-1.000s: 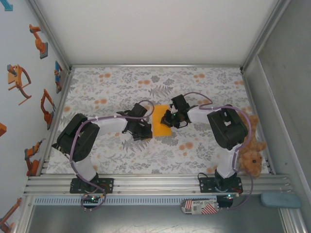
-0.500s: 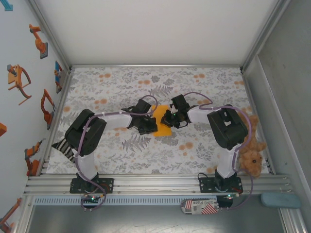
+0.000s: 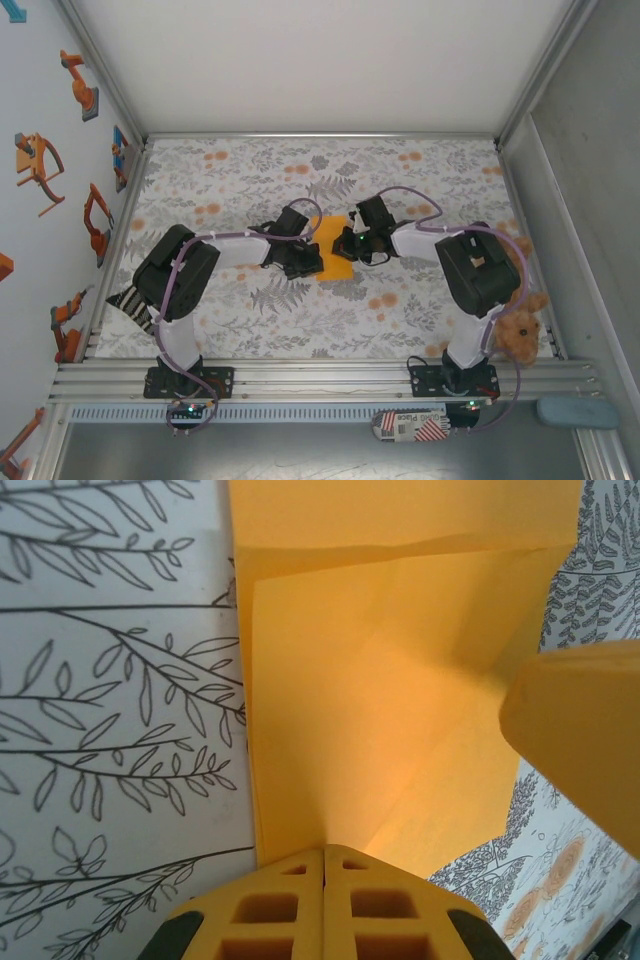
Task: Fold a paper plane with a square sheet of paper (pick it up from the middle)
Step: Fold the triangle a second time at the center of the table.
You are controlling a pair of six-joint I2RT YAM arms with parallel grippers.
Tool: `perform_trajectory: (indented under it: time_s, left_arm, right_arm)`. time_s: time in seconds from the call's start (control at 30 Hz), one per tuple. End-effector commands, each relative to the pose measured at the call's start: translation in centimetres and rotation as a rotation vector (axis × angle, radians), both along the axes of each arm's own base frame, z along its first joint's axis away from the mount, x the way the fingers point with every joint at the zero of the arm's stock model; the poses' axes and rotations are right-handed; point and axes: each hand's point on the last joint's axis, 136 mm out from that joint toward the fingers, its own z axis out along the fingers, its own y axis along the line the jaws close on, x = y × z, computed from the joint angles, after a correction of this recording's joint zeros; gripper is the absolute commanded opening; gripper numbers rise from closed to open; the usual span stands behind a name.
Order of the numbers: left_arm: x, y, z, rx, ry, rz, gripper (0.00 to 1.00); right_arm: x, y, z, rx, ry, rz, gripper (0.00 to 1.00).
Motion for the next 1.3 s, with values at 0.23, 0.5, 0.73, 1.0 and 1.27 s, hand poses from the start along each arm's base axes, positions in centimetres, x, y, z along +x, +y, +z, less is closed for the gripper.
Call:
perform_trajectory:
  time_s: [0.23,0.5,0.73,1.0,1.27]
  left_arm:
    - [-2.1,2.4,-3.1,0.102,0.079,0.02,0.0]
    - [-2.2,2.7,-3.2,0.113,0.081,0.027,0.0]
    - [-2.8,3.7,-3.7,0.156,0.107,0.043,0.0]
    - [-2.6,3.8,-3.4,0.157,0.103,0.049,0.0]
    - [0.9,-0.2,2.3,0.008,-0.009,0.013,0.04]
  right_arm:
    - [-2.0,1.6,-1.2,0.001,0.02,0.06,0.0]
    - [-2.0,1.1,-3.0,-0.042,0.059,0.04,0.0]
    - [-0.3,-1.1,-3.4,-0.074,0.049,-0.013,0.0]
    - [4.3,-5.2,-3.1,-0.077,0.036,-0.113,0.0]
    - [5.4,-7.6,1.2,-0.107,-0.077,-0.192,0.0]
